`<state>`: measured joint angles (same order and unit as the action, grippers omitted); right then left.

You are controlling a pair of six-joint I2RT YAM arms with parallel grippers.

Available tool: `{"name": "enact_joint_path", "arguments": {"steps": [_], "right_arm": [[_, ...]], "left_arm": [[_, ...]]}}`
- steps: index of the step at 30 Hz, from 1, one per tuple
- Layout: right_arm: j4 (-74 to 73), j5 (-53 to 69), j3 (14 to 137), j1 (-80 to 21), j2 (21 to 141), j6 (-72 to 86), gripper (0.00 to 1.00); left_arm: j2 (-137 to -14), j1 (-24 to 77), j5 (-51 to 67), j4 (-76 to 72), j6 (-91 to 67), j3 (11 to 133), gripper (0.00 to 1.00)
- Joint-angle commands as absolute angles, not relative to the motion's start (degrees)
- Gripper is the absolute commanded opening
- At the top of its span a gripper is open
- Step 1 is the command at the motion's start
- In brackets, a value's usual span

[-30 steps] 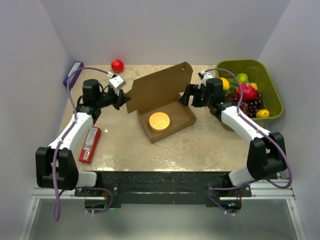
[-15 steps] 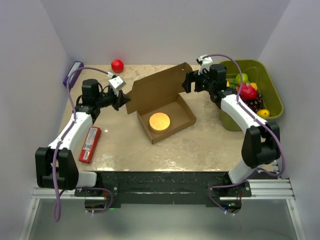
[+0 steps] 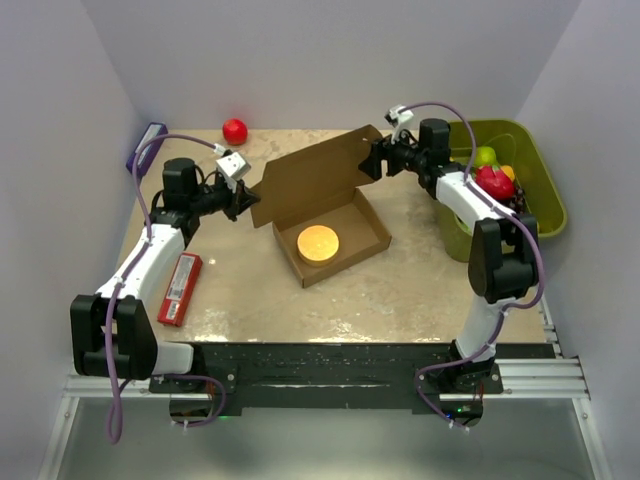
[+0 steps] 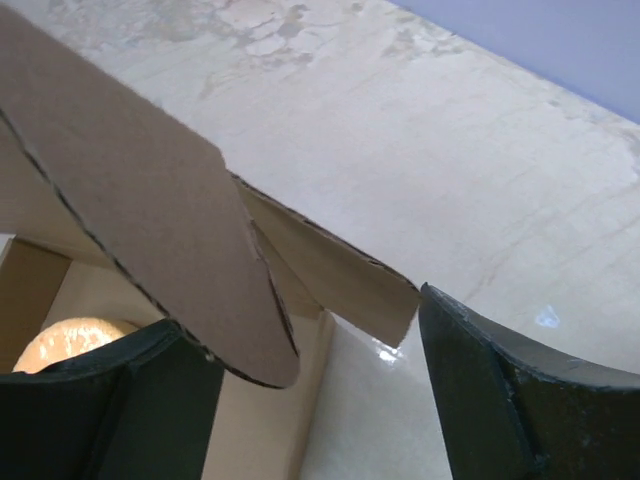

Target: Fold the paper box

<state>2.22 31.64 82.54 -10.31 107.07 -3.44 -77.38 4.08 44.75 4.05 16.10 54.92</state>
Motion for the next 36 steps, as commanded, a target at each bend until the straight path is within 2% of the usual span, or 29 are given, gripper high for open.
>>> {"name": "enact_joint_path", "arguments": {"steps": [1,2,8,16,19,20,23,28,36], "right_arm": [[7.6,39.4,84.6,-10.5,106.2,-2.7,0.7],[7.7,39.5,84.6,-10.5,106.3,-2.4,0.63],[6.2,39.8,83.7,-10.5,105.0,-1.1,0.45],[8.6,39.1,79.4,-10.6,102.5,-0.4,0.33],[8.7,36.4,78.3,-11.1,101.8,1.3,0.16],[8.8,35.5,77.7,-11.3,100.8,1.3,0.07],[9.2,28.0,74.8,-13.5,98.3,1.6,0.0],[12.4,6.3,67.2,-20.2,90.8,4.1,0.0],[18.0,-10.9,58.0,-26.0,84.0,12.2,0.0]], "left_arm": [[-77.5,3.4,44.6,5.0,17.5,57.0,0.0],[-77.5,3.4,44.6,5.0,17.5,57.1,0.0],[-77.5,3.3,43.9,4.2,17.0,57.0,0.0],[-77.7,3.3,44.0,2.6,15.5,56.9,0.0],[-78.0,3.4,42.9,1.2,13.5,56.6,0.0],[-78.0,3.5,42.4,0.9,12.7,56.4,0.0],[-78.1,5.1,37.1,-2.0,10.4,56.6,0.0],[-78.7,10.9,26.9,-4.1,7.9,56.8,0.0],[-80.9,14.4,14.2,-5.0,0.5,58.8,0.0]]}}
